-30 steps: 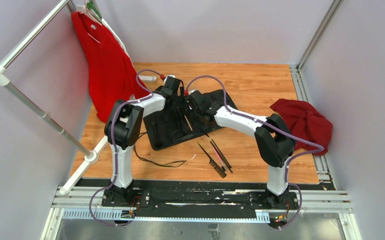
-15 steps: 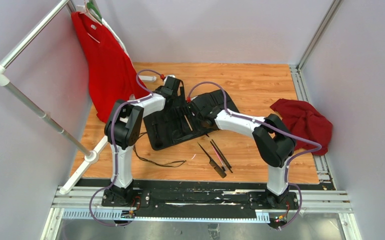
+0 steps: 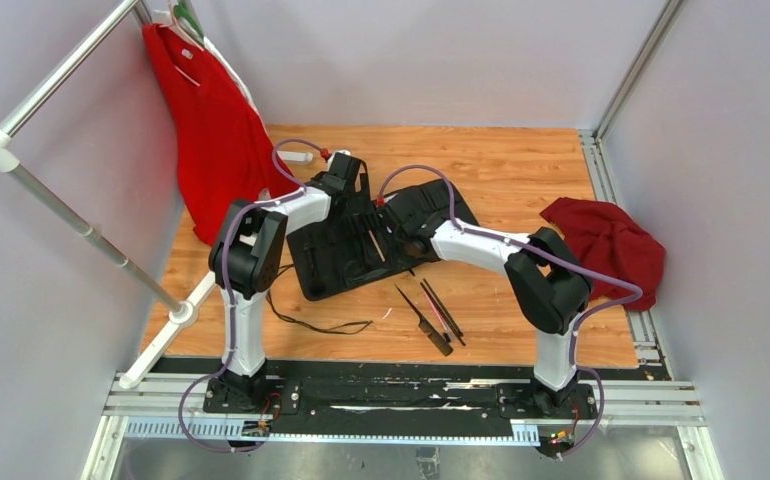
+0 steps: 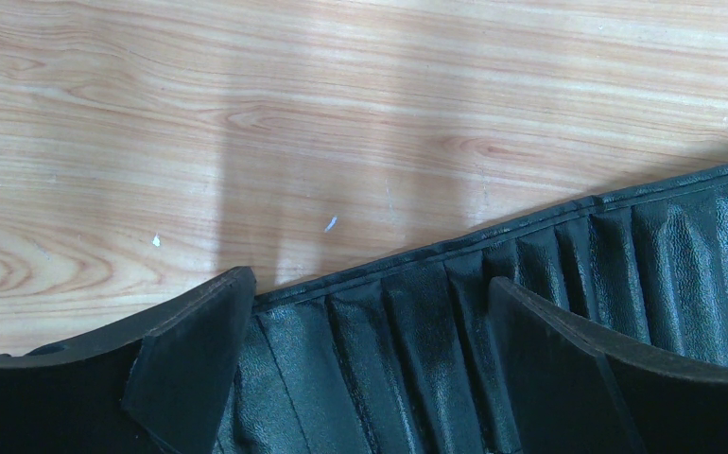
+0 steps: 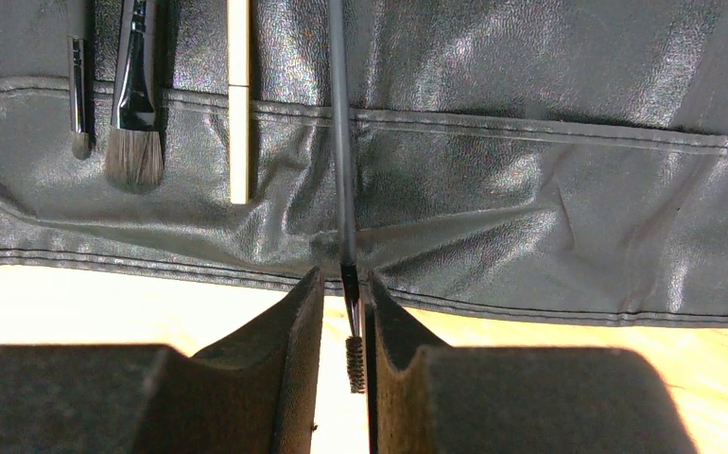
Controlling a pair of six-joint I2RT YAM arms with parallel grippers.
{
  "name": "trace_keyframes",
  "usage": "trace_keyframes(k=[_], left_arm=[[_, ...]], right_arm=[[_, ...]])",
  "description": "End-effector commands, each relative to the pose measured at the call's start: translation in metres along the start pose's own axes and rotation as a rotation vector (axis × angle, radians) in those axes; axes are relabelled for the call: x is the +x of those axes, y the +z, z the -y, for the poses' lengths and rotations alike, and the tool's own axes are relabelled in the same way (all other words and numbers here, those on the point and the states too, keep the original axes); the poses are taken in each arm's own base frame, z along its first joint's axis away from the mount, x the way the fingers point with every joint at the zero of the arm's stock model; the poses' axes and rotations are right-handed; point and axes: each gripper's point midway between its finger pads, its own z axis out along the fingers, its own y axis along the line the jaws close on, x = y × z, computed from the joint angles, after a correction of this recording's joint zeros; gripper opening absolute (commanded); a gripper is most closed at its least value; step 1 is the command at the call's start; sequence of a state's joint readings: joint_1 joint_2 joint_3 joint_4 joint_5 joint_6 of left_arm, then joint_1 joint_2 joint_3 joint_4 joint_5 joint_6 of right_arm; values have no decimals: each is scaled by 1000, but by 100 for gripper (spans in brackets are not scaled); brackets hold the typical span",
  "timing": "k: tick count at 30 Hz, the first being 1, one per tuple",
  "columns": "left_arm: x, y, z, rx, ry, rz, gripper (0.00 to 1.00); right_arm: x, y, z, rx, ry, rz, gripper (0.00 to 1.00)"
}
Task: Organize the makeup
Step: Place the makeup brush in the storage box.
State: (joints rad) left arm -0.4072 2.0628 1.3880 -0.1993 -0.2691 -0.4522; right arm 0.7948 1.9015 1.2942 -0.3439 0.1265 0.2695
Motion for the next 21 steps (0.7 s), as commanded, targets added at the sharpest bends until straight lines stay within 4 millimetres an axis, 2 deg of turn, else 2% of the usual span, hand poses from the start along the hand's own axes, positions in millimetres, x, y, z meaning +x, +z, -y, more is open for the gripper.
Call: trace_keyframes(k=[1,13,21], left_arm=[[46,3,-12,-23,27,-146,99],[46,3,-13,-26,25,-145,99],[47,3,-13,-24,24,-148,99]], right_arm=[[3,3,10,15,22,-9,19],[7,10,9,7,21,-29,15],[3,11,5,-8,25,-22,4]])
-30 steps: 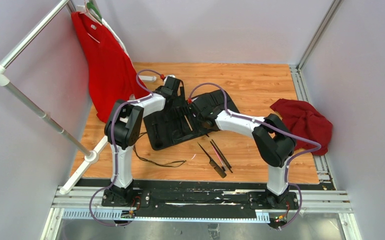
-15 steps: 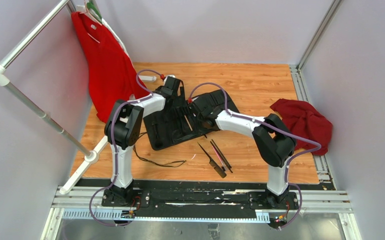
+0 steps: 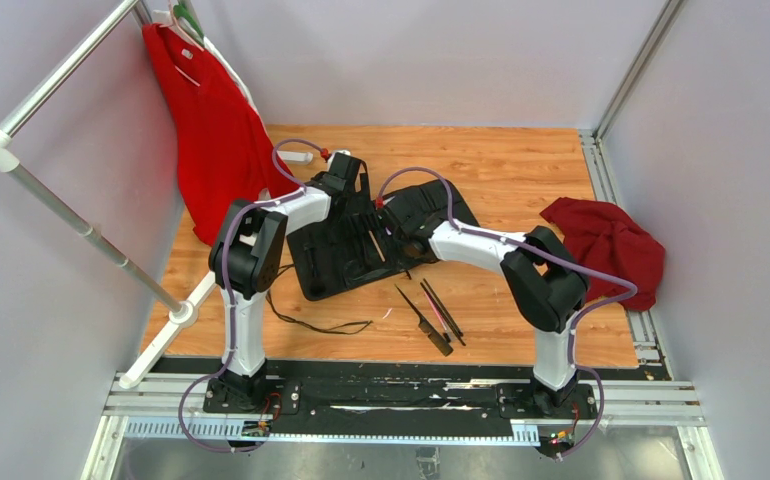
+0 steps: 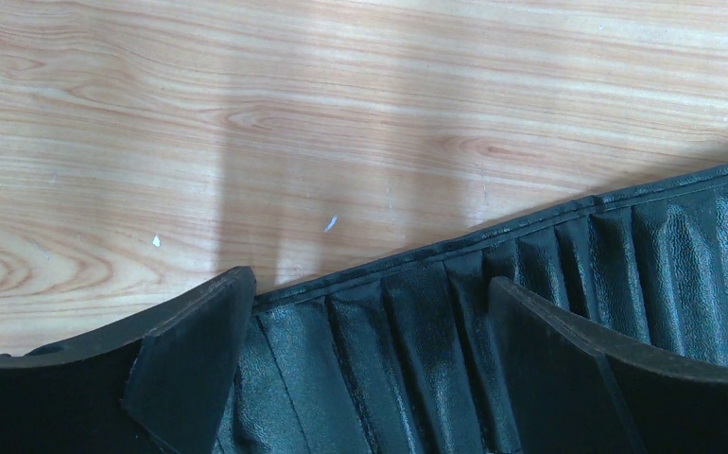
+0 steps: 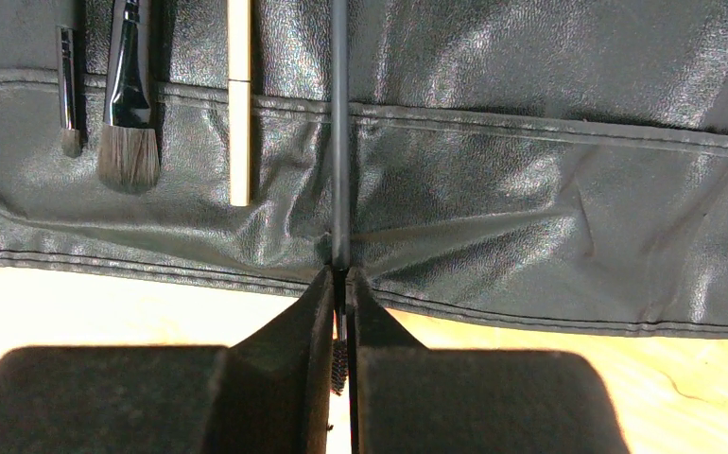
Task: Organize the makeup
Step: Place the makeup brush in the storage box.
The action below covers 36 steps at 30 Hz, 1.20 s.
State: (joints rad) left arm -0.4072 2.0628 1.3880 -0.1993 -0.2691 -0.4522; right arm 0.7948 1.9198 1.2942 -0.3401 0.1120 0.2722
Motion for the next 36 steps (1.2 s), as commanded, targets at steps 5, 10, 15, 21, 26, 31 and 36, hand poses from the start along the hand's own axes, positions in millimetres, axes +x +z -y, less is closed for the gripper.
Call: trace_keyframes(k=[5,10,15,21,26,31,36], left_arm=[[46,2,-12,-23,24,-146,99],[47,2,-12,-22,25,-147,99],[47,3,-12,-21,24,-147,99],[47,3,-12,-21,24,-148,99],[48,2,-12,-19,26,-148,99],[49,3,-13,-19,25,-150,99],[50,3,-12,-16,25,-151,99]], right_arm=[[-16,4,4,-10,26,20,1],[-26,4,1,-17,22,35,1],[-34,5,0,-19,20,45,1],[-34,20,-3,-17,14,26,1],[-42,30,-6,-21,12,29,1],[-46,37,-8,-25,6,30,1],[-51,39,-8,-24,5,38,1]])
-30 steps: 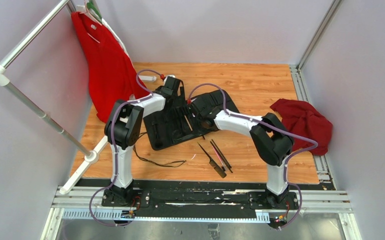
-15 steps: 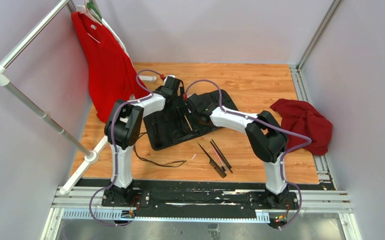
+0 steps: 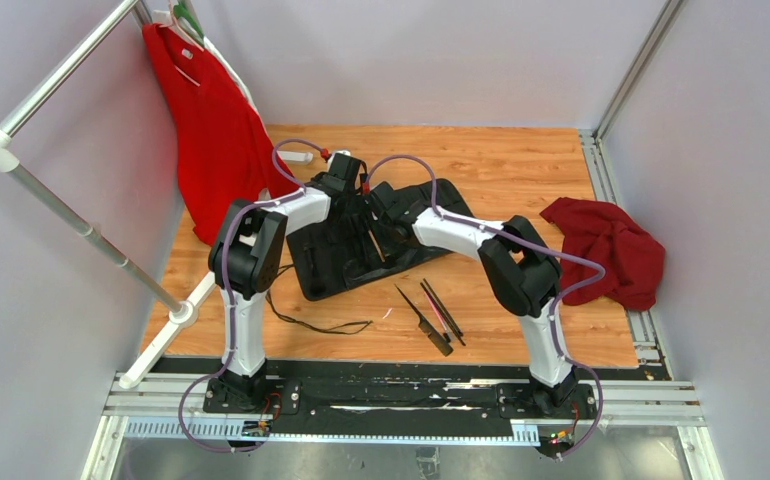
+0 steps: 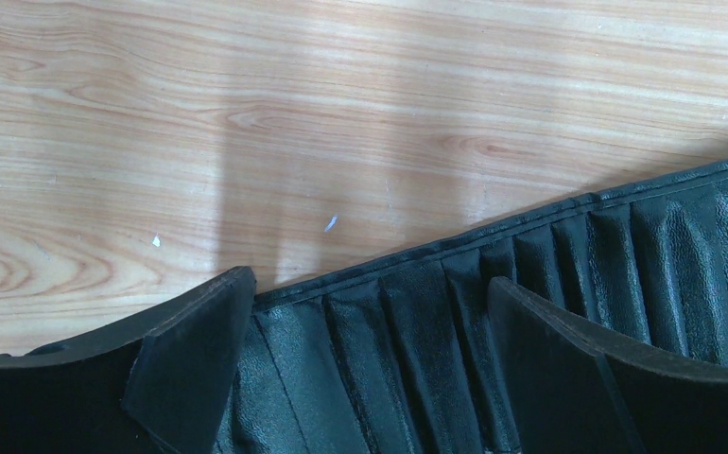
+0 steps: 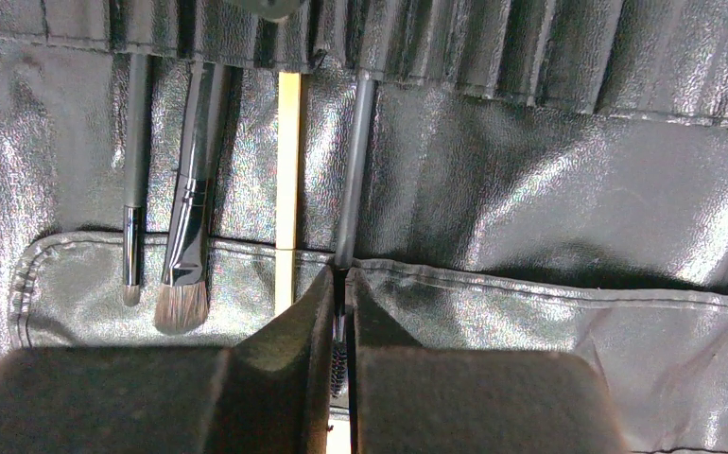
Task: Organize the makeup
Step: Place the makeup brush in the storage box.
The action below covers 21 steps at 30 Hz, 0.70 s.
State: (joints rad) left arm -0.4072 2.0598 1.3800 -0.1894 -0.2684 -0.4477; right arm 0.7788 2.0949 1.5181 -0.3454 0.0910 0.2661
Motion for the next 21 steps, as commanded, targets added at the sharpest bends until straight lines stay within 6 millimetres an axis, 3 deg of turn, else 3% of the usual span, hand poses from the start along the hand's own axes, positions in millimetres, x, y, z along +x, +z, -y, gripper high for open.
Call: trace_keyframes(k=[1,12,18,21], left_arm=[[50,3,-12,-18,21,-155,99],[53,6,-12,-20,22,-164,99],[52,6,-13,-25,24,-162,99],[52,6,-13,-27,25,-162,99]], right_arm=[[-6,8,5,1,-8,1,1],[-22,13,7,-5,-12,24,3],[-29,5,9,0,-10,46,31],[-31,-4,11,7,-10,61,37]])
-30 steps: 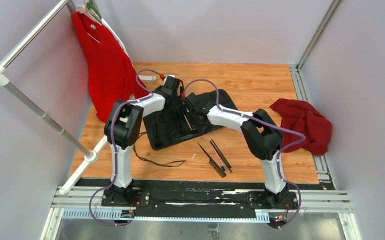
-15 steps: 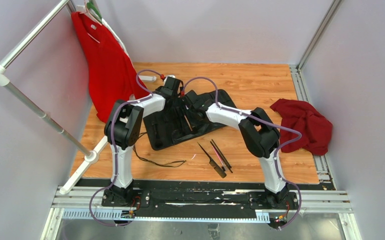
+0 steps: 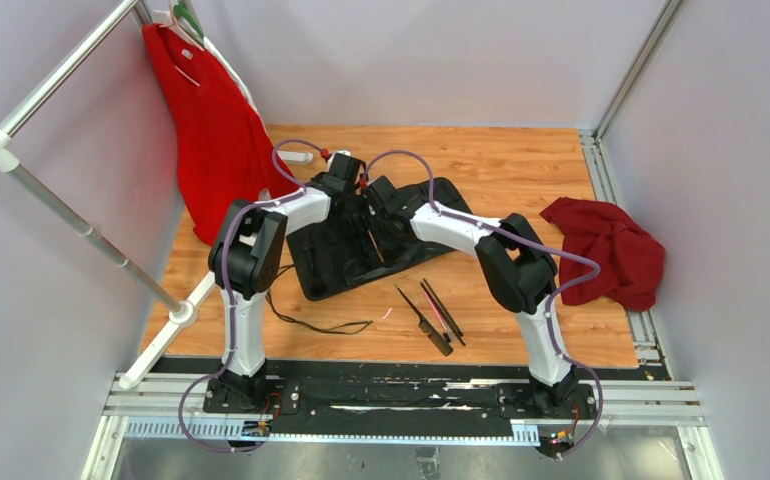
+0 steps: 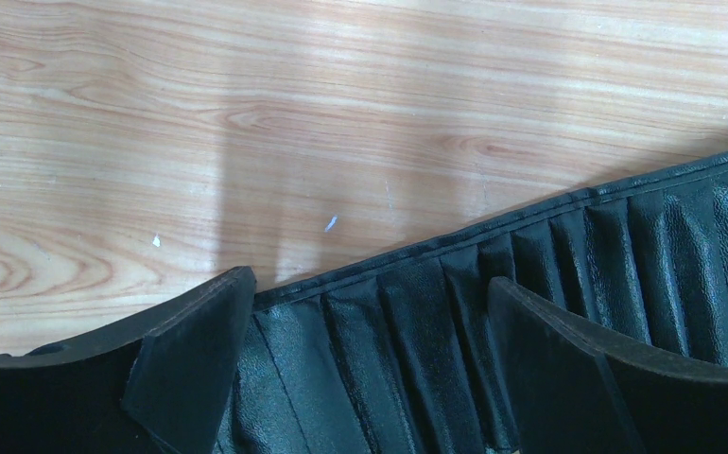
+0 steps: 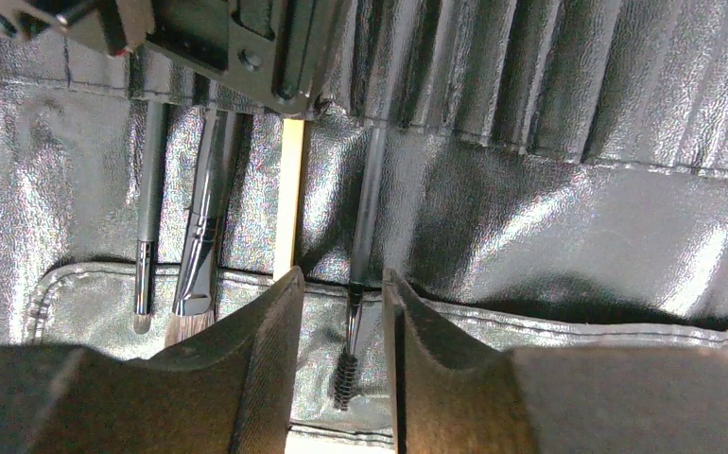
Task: Organize the makeup
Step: Place the makeup brush in the storage box.
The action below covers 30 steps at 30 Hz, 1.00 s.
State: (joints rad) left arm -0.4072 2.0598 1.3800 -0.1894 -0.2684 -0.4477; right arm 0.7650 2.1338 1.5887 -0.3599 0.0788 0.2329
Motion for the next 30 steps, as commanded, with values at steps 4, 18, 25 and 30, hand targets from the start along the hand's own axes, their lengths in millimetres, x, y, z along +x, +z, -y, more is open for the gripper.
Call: trace_keyframes(k=[4,18,25,30], left_arm=[[52,6,-13,-29,24,-164,99],[51,5,-14,-34,26,-159,99],[47,2,-15,-37,29,-148,99],[47,1,-15,-34,31,-147,99]], right_arm=[[-21,-27,12,22,8,76,39],[15,-113,42,93,7,131,42],[84,-133,57,120,30,73,44],[121,-142,61,116,53,37,45]])
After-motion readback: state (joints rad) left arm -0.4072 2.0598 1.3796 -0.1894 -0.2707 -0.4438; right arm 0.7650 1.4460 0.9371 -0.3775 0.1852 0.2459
